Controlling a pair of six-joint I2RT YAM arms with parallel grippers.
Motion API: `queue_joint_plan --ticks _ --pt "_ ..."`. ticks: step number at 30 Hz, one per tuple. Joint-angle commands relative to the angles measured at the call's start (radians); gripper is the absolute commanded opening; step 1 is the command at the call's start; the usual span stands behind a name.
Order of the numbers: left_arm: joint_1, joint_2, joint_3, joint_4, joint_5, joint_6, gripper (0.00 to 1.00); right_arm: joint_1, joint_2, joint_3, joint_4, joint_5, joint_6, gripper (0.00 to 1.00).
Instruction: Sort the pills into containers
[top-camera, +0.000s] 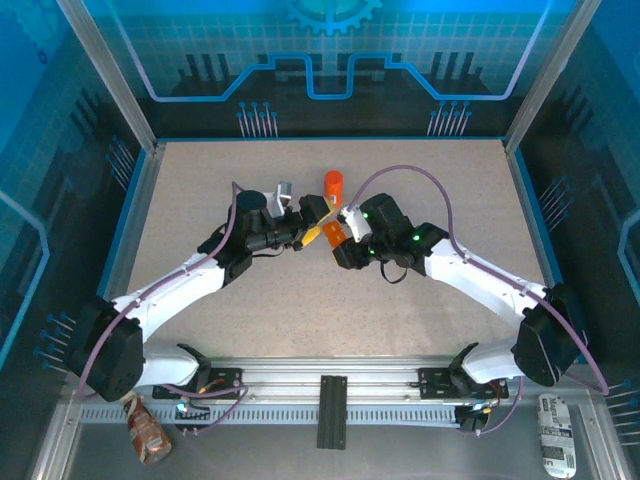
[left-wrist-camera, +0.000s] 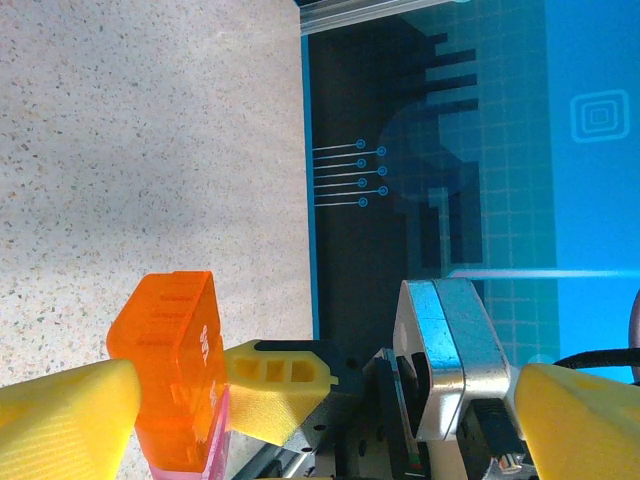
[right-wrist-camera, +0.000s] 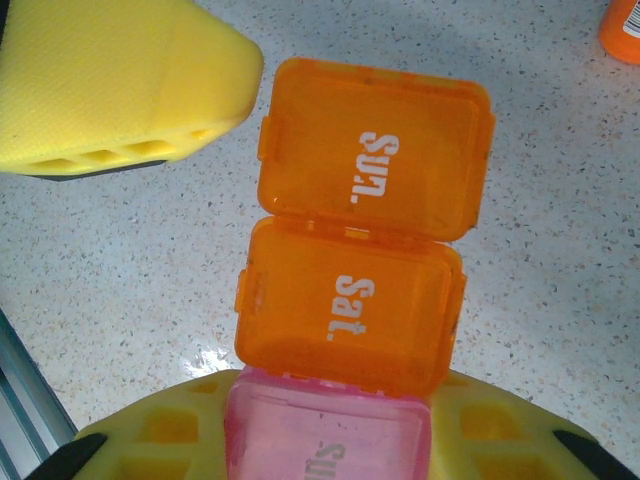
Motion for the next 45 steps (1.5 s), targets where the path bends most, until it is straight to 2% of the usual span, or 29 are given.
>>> queue_joint_plan --ticks 1,34,37,42,45 --pt "-0.013 0.006 0.036 0.01 0.002 0.008 0.97 0.017 0.005 0.007 0.02 -0.015 0.018 0.22" --pt "-0.059 0.02 0.117 0.039 -0.004 -0.027 0.97 0.021 0.048 -0.003 0.04 0.003 0.027 0.21" --pt "-0.058 -0.003 0.121 -0.004 -0.053 -0.018 0.97 0.018 0.043 -0.013 0.052 0.012 0.031 0.21" --pt "0.009 -0.095 0.11 -0.193 -0.232 0.084 0.99 -0.009 0.043 -0.045 0.062 -0.003 0.013 0.23" --pt "0.096 -0.1 0.077 -0.213 -0.209 0.1 0.99 -0.011 0.098 -0.047 0.066 -0.05 -0.06 0.27"
